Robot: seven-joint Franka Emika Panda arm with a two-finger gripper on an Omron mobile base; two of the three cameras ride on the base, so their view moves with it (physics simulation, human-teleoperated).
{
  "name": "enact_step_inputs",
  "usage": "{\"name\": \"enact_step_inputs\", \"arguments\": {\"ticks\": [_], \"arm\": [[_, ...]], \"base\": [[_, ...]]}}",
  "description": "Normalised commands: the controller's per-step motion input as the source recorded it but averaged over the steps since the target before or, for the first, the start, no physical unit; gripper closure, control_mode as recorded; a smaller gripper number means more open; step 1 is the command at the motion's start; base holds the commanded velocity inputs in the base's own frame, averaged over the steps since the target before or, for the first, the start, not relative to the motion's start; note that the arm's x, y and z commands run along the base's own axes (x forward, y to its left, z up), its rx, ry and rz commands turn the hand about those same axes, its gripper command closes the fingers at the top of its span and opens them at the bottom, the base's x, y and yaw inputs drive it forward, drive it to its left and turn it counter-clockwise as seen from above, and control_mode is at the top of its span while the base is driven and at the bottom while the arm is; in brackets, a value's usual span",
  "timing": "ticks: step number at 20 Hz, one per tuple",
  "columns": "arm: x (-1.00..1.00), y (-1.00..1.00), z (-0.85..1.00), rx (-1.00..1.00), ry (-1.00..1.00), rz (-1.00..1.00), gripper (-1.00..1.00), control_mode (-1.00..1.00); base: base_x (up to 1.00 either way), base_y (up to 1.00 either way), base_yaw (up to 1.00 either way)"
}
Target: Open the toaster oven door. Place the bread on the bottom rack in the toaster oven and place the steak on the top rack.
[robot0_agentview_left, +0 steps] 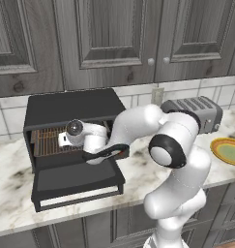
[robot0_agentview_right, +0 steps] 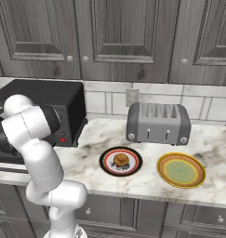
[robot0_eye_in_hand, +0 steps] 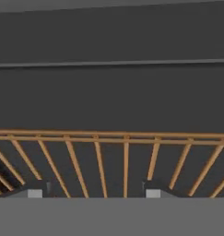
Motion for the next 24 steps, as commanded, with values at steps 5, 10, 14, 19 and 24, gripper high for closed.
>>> {"name": "enact_step_inputs", "arguments": {"ticks": [5,10,14,19,24], "arm": [[-1.0,0.06,-0.25,-0.12,0.35,0.0,-1.0,-1.0],[-1.0,0.0,-0.16,-0.09,0.29,0.0,-1.0,-1.0],[-1.0,0.0,0.05,-0.05,0.11,0.0,-1.0,-1.0],[-0.73,-0.44,0.95,-0.01,-0.07,0.0,-1.0,-1.0],[-0.58,-1.0,0.34,0.01,0.0,0.01,-1.0,-1.0]], "base": [[0.0,0.0,0.0],[0.0,0.0,0.0],[0.0,0.0,0.0],[0.0,0.0,0.0],[0.0,0.0,0.0]]}}
